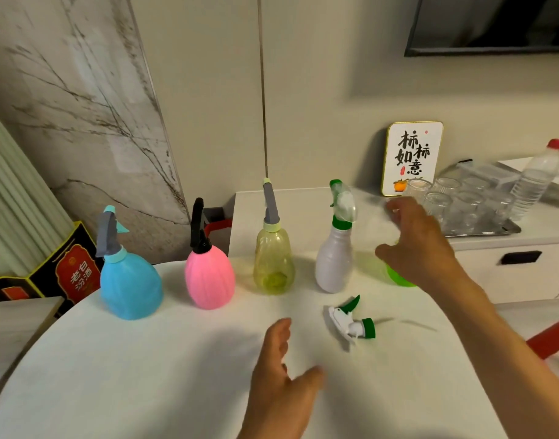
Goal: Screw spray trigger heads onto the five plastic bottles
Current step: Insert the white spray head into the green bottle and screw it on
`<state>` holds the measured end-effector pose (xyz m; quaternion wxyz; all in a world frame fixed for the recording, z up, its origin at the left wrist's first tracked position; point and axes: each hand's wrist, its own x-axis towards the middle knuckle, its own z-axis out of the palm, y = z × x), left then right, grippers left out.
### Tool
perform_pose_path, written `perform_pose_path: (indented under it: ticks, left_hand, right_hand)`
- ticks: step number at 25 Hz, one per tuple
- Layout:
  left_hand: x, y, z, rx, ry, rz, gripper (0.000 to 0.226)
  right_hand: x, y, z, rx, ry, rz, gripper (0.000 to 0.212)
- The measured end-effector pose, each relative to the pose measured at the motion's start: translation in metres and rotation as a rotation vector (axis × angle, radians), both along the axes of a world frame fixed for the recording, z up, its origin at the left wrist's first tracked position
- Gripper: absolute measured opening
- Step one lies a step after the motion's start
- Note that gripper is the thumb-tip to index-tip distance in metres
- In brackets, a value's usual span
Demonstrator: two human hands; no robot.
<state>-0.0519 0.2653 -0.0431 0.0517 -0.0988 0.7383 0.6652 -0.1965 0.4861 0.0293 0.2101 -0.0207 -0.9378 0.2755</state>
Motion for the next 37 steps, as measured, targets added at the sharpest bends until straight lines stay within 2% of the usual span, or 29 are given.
perform_pose_path:
  ticks: [2,3,5,7,9,11,17,19,21,24,26,27,29,30,32,34,35,36,37]
  left_hand:
    - [0.012,-0.015,0.004,-0.020,-0.004,-0.132,0.059]
    - [0.006,-0.029,0.009,-0.020,-0.014,-0.198,0.051]
    - [-0.007,-0.060,0.024,-0.051,-0.023,-0.287,0.038]
    - [-0.015,-0.080,0.028,-0.075,-0.040,-0.252,0.030]
    - [-0.014,-0.081,0.027,-0.075,-0.040,-0.208,0.020]
    - [-0.011,-0.074,0.023,-0.088,-0.024,-0.247,0.022]
    - [-0.007,-0.071,0.026,-0.096,0.006,-0.277,0.020]
    - [-0.005,-0.071,0.029,-0.098,0.014,-0.265,0.021]
    - [-0.002,-0.069,0.032,-0.104,0.053,-0.248,0.022]
    - [0.002,-0.069,0.034,-0.099,0.124,-0.207,0.025]
    - [0.005,-0.068,0.034,-0.072,0.181,-0.191,0.039]
    - [0.006,-0.067,0.034,-0.075,0.217,-0.221,0.055]
    - [0.010,-0.066,0.036,-0.084,0.253,-0.340,0.090]
    - [0.012,-0.065,0.037,-0.082,0.264,-0.382,0.099]
    - [0.012,-0.067,0.035,-0.138,0.305,-0.362,0.094]
    - [0.012,-0.072,0.034,-0.196,0.342,-0.280,0.084]
    - [0.011,-0.075,0.033,-0.193,0.347,-0.252,0.080]
    - [0.010,-0.077,0.033,-0.173,0.342,-0.234,0.077]
    - [0.009,-0.079,0.033,-0.154,0.333,-0.225,0.075]
  right_hand:
    - [0.001,0.010,0.002,0.042,0.191,-0.107,0.069]
    - [0.000,0.013,-0.003,0.045,0.183,-0.147,0.071]
    - [-0.003,0.021,-0.022,0.054,0.011,-0.189,0.075]
    - [-0.005,0.029,-0.045,0.052,-0.120,-0.170,0.069]
    - [-0.010,0.035,-0.056,0.014,-0.046,-0.176,0.056]
    - [-0.015,0.035,-0.057,-0.047,0.031,-0.217,0.051]
    - [-0.013,0.042,-0.060,-0.222,-0.112,-0.200,0.089]
    - [-0.003,0.043,-0.045,-0.261,-0.043,-0.275,0.093]
    - [0.013,0.040,-0.018,-0.297,0.119,-0.306,0.090]
    - [0.053,0.021,0.019,-0.421,0.269,-0.064,0.074]
    - [0.089,-0.005,0.026,-0.557,0.153,0.226,0.066]
    - [0.106,-0.023,0.022,-0.626,0.045,0.363,0.066]
    - [0.131,-0.065,0.005,-0.653,-0.129,0.586,0.070]
    - [0.137,-0.085,-0.003,-0.632,-0.177,0.667,0.070]
    - [0.139,-0.104,-0.011,-0.638,-0.286,0.792,0.063]
    - [0.126,-0.091,-0.012,-0.689,-0.400,0.813,0.044]
    - [0.117,-0.079,-0.015,-0.685,-0.414,0.728,0.034]
    - [0.107,-0.066,-0.021,-0.570,-0.413,0.573,0.031]
    - [0.099,-0.055,-0.030,-0.305,-0.418,0.397,0.034]
